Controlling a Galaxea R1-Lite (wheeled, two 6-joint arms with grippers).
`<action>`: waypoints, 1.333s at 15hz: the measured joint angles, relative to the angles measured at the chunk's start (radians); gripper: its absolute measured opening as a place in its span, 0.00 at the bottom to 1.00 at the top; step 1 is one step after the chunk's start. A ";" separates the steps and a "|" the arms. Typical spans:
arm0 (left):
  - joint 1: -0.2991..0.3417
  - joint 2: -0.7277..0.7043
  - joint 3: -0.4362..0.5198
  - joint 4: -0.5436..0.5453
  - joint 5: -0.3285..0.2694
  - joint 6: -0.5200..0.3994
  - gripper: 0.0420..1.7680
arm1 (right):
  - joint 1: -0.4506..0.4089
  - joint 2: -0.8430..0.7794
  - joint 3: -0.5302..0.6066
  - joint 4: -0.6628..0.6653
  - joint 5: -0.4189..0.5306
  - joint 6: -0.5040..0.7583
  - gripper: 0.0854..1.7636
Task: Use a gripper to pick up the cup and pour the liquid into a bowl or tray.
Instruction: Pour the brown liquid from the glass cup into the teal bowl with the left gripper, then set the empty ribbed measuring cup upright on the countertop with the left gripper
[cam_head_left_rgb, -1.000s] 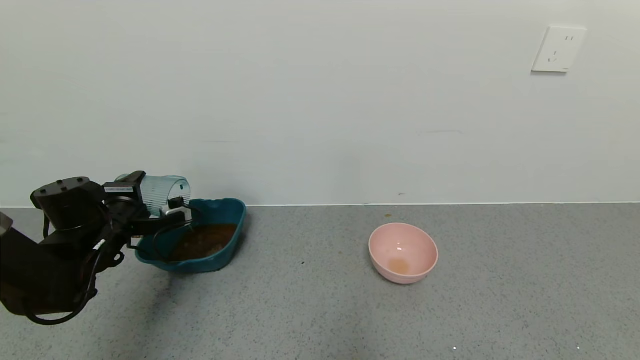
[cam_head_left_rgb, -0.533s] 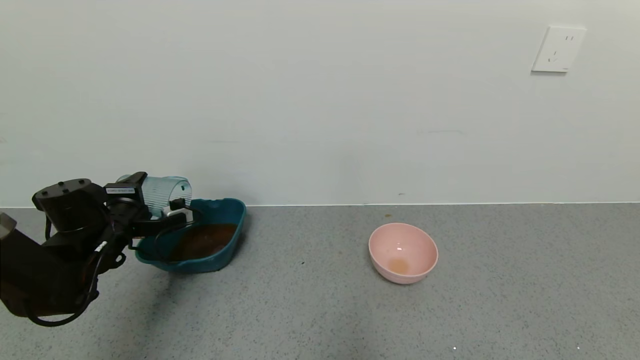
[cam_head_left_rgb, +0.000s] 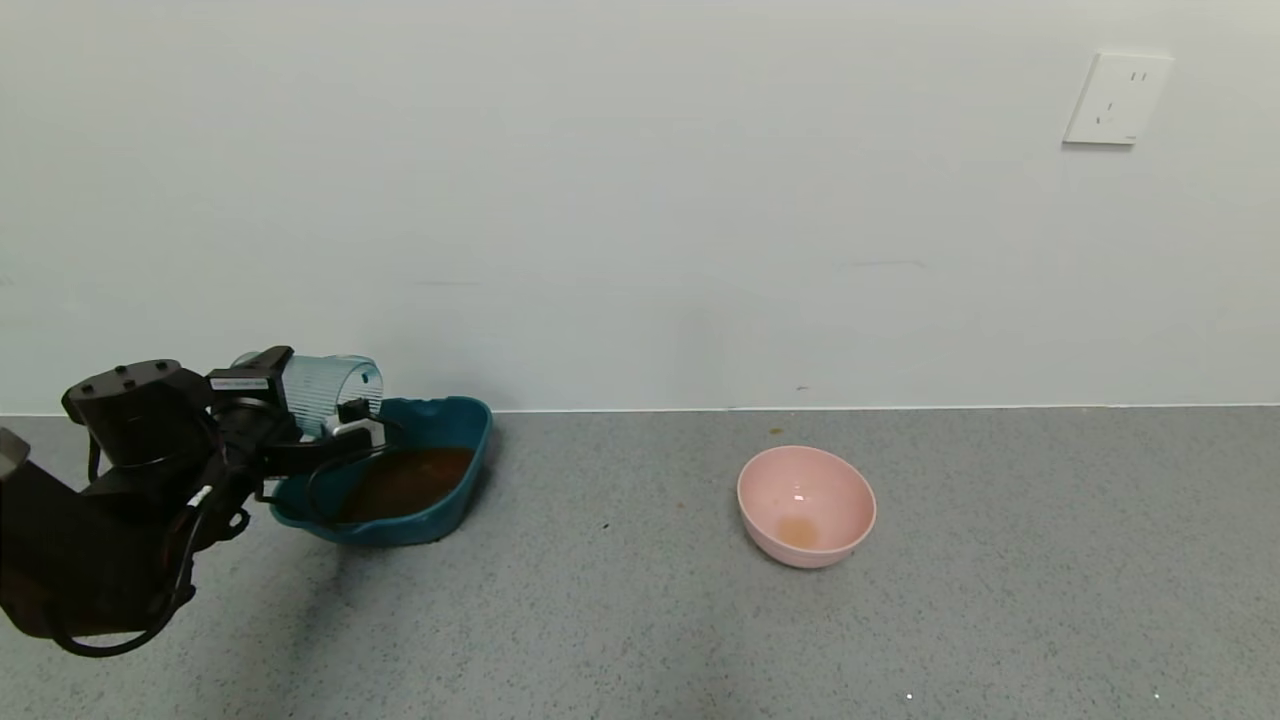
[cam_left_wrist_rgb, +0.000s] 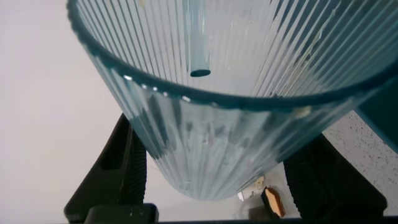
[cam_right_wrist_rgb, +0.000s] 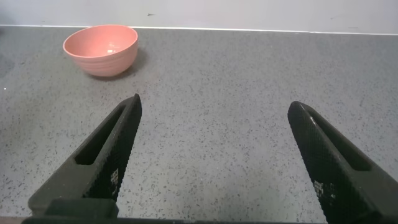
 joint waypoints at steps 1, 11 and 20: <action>0.000 -0.002 0.000 0.000 -0.001 -0.001 0.70 | 0.000 0.000 0.000 0.000 0.000 0.000 0.97; 0.001 -0.038 0.041 0.002 0.010 -0.308 0.70 | 0.000 0.000 0.000 0.000 0.000 0.000 0.97; -0.019 -0.198 0.121 0.152 0.003 -0.524 0.70 | 0.000 0.000 0.000 0.000 0.000 0.000 0.97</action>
